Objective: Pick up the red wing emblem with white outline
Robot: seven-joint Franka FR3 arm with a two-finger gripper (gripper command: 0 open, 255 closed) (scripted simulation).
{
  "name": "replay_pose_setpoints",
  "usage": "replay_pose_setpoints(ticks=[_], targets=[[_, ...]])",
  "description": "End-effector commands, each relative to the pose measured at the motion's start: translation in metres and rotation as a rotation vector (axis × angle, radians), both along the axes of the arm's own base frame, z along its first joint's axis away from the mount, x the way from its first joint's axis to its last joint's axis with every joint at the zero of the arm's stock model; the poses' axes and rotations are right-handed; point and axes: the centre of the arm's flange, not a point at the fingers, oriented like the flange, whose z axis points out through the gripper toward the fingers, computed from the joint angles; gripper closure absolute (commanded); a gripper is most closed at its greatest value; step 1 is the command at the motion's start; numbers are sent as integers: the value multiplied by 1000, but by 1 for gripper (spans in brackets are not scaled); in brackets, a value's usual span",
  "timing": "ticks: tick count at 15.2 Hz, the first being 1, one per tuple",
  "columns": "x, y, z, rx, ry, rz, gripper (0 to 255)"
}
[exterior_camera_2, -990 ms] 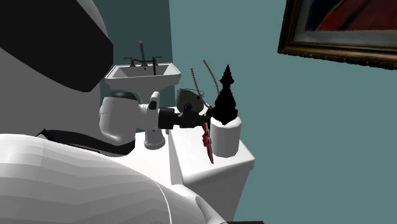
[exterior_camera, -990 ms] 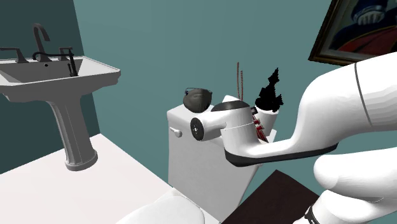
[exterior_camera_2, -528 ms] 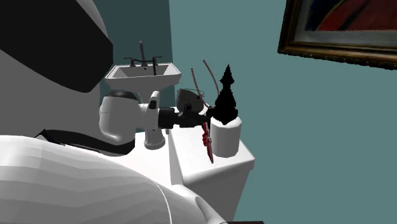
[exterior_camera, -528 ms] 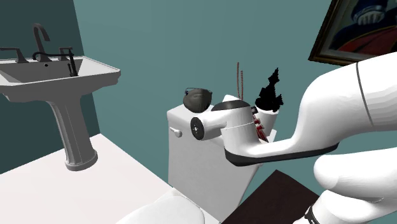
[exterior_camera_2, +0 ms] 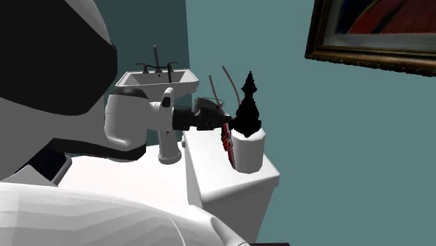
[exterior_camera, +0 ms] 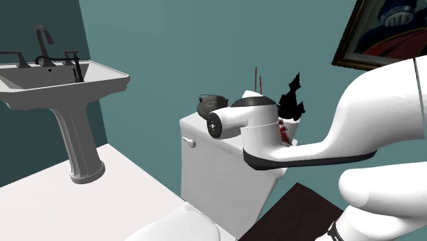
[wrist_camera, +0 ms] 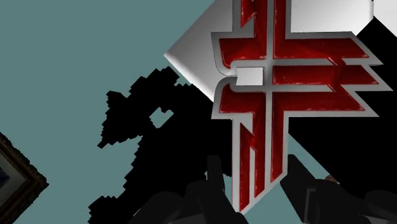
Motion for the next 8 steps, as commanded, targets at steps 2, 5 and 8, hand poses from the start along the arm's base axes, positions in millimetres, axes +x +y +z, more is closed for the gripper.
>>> replay_pose_setpoints(ticks=[2, 5, 8], targets=[[1, 0, 16, 0, 0, 0, 255], [1, 0, 31, 0, 0, 0, 255], [1, 0, 38, 0, 0, 0, 255]])
